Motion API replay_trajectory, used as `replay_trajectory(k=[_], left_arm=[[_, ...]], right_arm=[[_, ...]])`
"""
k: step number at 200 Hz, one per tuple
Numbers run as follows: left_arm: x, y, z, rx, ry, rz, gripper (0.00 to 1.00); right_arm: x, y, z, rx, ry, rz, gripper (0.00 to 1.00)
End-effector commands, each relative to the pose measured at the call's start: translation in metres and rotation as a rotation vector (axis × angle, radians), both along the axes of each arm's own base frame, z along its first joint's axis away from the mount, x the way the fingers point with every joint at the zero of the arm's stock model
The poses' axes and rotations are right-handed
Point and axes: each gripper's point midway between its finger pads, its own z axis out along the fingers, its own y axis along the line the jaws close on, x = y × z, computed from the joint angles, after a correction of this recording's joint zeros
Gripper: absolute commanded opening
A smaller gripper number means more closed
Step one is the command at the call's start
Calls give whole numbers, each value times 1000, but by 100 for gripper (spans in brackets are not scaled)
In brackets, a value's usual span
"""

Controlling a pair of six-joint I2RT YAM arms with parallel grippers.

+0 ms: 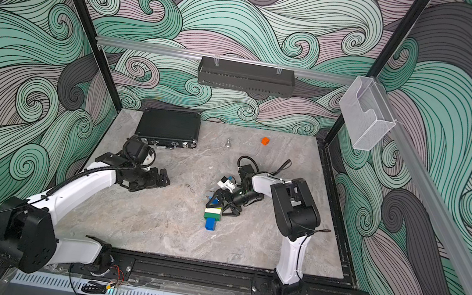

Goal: Assemble a carrot with lego
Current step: Adjust the lego brick at the center of the board, then reset both arms

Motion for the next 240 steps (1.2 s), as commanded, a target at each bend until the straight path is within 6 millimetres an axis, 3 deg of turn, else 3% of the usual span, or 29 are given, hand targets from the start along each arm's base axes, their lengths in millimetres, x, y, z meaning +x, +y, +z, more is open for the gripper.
replay_trajectory(k=[1,35,71,117,142,167,209,240], left_arm=[[4,6,17,15,-37,10,99],[4,10,17,37,-41,13,98],[6,20,19,99,-64,22,98],[24,75,47,385,-351,110,99],[36,86,52,464,-543,112,99],[45,99,54,563,-658,120,99],[57,120,24,578,-654,172,99],[71,129,4,599,-701,187,98]], right_arm=[[-13,-43,-45,-325,22,11,100],[-15,-59,-42,-430,5,47,100],[-3,-68,-23,-463,-94,23,100],[60,-119,27,-587,-466,-170,100],[100,-159,56,-663,-705,-352,100],[123,-195,67,-723,-900,-501,99],[141,-240,66,-805,-1141,-637,100],[156,-245,68,-761,-1320,-692,100]])
